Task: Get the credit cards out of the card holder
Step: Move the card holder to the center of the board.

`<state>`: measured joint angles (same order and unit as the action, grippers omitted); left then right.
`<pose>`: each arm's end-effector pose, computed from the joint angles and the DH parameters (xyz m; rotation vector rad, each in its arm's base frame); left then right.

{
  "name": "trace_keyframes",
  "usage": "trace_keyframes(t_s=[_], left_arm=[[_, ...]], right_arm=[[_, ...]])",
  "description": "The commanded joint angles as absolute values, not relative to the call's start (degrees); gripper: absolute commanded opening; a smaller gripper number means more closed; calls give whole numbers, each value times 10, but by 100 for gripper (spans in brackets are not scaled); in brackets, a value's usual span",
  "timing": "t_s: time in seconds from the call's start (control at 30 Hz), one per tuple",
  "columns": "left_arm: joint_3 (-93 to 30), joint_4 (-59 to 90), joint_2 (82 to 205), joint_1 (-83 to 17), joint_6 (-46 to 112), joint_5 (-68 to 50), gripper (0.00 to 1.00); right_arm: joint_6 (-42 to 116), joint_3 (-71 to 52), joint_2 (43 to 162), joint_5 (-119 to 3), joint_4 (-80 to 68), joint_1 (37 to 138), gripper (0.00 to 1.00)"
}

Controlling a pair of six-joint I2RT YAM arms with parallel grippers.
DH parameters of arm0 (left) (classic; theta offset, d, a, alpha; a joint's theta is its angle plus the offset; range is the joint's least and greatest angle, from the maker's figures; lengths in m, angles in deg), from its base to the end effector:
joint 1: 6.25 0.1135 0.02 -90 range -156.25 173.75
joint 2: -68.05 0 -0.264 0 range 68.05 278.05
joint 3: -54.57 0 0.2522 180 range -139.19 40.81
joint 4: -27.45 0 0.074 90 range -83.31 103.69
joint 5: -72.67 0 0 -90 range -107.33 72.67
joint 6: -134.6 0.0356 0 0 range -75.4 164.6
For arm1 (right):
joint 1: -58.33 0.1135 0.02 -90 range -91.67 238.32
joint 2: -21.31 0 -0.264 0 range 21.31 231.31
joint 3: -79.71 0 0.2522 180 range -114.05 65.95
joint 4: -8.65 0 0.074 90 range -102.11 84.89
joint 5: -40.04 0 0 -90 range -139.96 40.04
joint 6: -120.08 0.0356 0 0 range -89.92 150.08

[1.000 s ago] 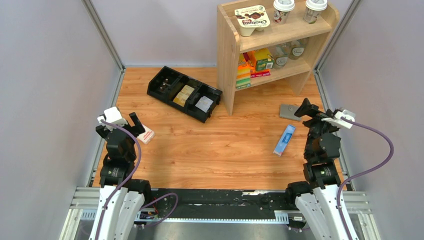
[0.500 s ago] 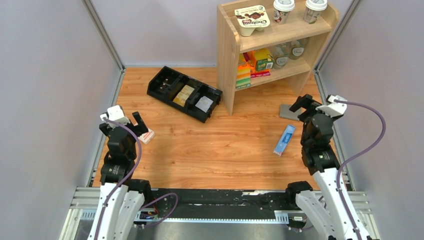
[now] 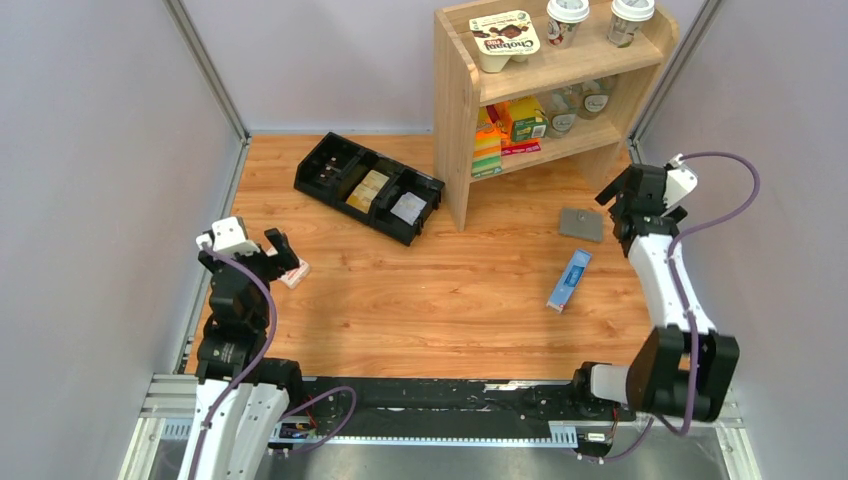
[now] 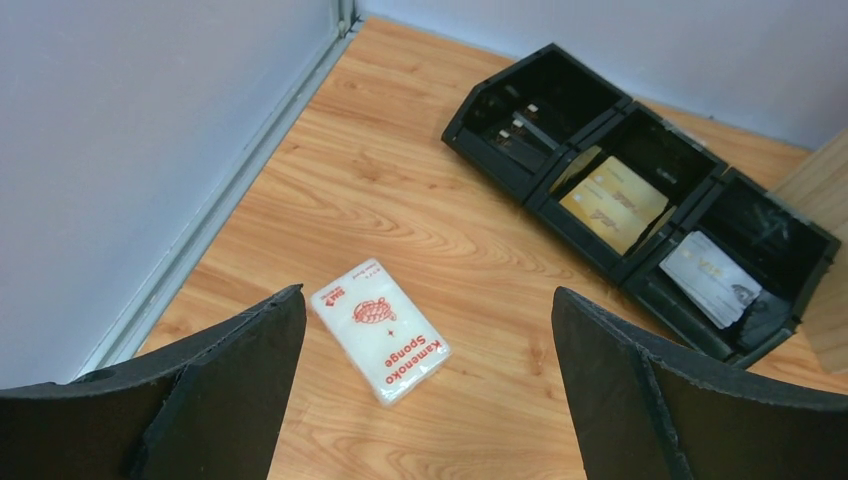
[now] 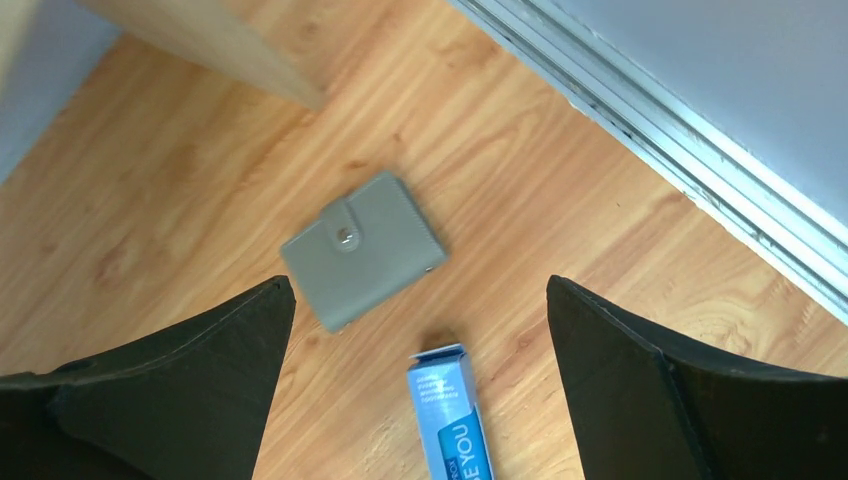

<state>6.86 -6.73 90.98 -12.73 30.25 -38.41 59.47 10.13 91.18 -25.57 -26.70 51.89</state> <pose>0.1123 0.0001 0.3046 -0.3849 1.6805 0.0506 0.2645 -0.0446 0.2981 0.8785 1.9504 -0.2331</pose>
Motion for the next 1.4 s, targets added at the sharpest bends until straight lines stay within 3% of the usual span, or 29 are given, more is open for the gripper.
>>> trace_keyframes(t_s=[0.0,0.23,0.4,0.63,1.17,1.37], left_arm=[[57,-59,883,-142,290,-386,99],[71,-51,860,-148,262,-378,99],[72,-49,859,-147,265,-381,100],[72,-49,863,-148,266,-383,99],[68,-59,862,-147,266,-390,99],[66,-61,862,-148,266,-387,99]], right_arm=[[673,17,1006,-316,-364,456,100],[545,-81,1176,-433,-382,420,99],[517,-87,1240,-589,-333,373,81],[491,-76,1291,-722,-271,338,64],[433,-50,1363,-874,-235,315,32],[446,-36,1350,-925,-210,316,4]])
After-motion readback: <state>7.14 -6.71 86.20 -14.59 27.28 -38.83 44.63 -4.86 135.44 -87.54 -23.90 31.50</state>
